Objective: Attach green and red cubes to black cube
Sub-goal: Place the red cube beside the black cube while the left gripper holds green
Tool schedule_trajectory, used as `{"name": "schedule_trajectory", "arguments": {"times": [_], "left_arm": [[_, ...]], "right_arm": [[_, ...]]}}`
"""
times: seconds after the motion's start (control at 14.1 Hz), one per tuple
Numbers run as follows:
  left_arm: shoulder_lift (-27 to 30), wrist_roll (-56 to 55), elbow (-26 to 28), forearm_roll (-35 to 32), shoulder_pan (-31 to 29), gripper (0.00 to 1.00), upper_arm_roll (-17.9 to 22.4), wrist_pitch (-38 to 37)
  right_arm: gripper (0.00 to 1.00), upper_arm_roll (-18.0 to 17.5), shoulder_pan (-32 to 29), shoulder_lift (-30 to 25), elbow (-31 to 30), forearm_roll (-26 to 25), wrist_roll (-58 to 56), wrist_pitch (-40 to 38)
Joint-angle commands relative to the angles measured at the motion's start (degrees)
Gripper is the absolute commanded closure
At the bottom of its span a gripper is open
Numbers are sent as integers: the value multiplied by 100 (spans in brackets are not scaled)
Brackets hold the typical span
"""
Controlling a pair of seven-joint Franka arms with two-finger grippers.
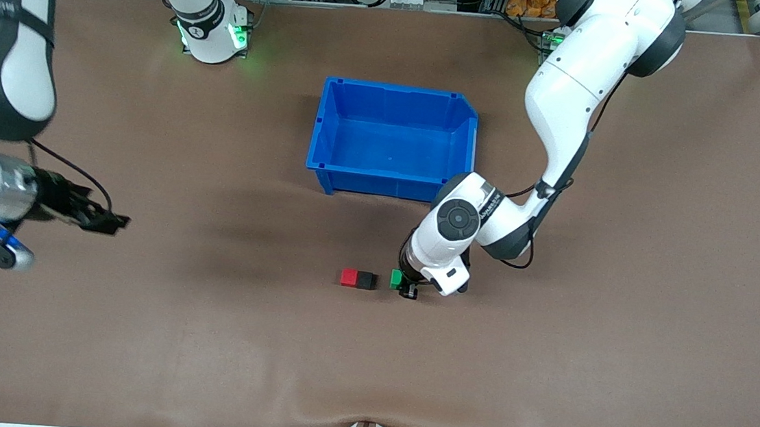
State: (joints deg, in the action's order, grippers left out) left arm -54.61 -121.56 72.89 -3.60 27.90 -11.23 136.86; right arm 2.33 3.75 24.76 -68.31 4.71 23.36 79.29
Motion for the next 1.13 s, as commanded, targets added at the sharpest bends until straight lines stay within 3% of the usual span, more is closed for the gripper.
{"name": "schedule_trajectory", "arguments": {"times": [0.0,0.21,0.35,0.71,0.92,1.06], "left_arm": [[-251,-87,-389,78,154,100,24,-10],[-348,-184,-495,78,224,100,33,-1],[-357,-193,-504,78,233,100,50,69],[-506,-210,-627,78,286,100,86,262],[-568,-245,-644,78,373,100,94,350],[-585,-298,-644,70,435,100,191,473]], "right_arm": [[0,21,20,-584,-86,-392,-1338,-449],[0,83,-58,-1216,-181,-313,-1694,-581],[0,57,-146,-1656,-681,-278,-1721,-381],[0,31,-190,-2879,-2579,-278,-1861,824],[0,-302,-462,-2749,-2268,-339,-1949,623],[0,-400,-560,-2407,-1303,-445,-1923,178]]}}
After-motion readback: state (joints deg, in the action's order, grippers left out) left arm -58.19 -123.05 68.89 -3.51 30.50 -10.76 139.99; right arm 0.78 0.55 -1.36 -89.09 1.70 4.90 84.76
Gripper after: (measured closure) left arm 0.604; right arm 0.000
